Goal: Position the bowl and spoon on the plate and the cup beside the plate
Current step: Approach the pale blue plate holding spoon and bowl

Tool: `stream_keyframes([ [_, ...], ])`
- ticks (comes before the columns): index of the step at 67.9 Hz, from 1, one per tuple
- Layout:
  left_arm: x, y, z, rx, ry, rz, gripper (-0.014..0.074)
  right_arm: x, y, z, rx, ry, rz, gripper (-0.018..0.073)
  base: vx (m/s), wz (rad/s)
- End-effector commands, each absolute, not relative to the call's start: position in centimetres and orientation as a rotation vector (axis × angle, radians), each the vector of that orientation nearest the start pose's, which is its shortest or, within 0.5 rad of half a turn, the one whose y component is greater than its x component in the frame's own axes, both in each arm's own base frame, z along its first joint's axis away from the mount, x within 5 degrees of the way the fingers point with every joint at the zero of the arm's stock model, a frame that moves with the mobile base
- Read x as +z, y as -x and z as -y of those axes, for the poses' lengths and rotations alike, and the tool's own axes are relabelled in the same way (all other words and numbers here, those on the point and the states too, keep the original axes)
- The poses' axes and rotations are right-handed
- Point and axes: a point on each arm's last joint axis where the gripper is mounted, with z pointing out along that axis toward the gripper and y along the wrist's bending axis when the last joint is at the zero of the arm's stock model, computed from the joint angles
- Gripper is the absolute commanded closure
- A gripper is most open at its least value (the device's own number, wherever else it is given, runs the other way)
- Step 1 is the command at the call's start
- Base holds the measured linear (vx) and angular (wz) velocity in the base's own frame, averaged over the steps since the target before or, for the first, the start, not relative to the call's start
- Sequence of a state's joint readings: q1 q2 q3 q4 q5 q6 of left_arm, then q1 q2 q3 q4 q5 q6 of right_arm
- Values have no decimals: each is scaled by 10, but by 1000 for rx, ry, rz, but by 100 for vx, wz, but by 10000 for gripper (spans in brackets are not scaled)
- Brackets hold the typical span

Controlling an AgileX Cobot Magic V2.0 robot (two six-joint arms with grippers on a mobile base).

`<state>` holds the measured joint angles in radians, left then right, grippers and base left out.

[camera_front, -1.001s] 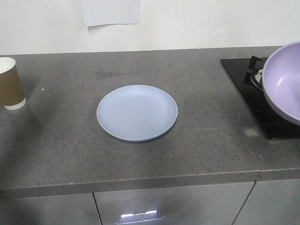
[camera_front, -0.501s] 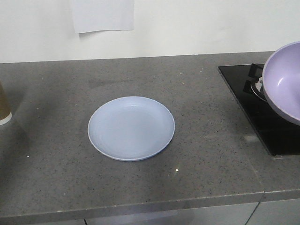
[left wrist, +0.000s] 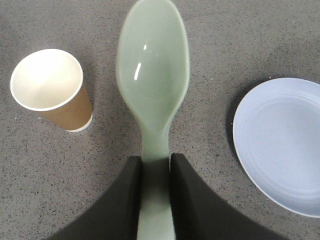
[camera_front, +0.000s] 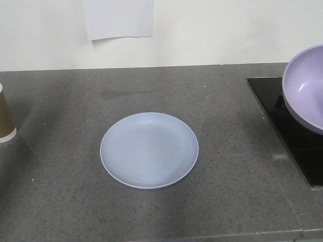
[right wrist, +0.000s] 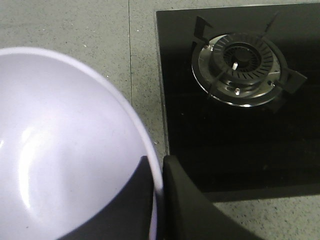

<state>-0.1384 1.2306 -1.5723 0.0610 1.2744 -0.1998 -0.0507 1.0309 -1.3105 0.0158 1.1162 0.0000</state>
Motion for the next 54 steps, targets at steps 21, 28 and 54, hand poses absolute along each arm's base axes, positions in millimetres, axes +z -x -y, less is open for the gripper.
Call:
stream_keyframes([
  [21, 472, -213, 25, -89, 73, -2343, 603, 447, -179, 9, -21, -49, -2220, 565, 7, 5],
  [28, 472, -213, 25, -89, 73, -2343, 603, 447, -179, 9, -21, -49, -2220, 565, 6, 8],
  [54, 472, -213, 25, -89, 73, -2343, 603, 447, -179, 9, -21, -49, -2220, 565, 4, 9],
])
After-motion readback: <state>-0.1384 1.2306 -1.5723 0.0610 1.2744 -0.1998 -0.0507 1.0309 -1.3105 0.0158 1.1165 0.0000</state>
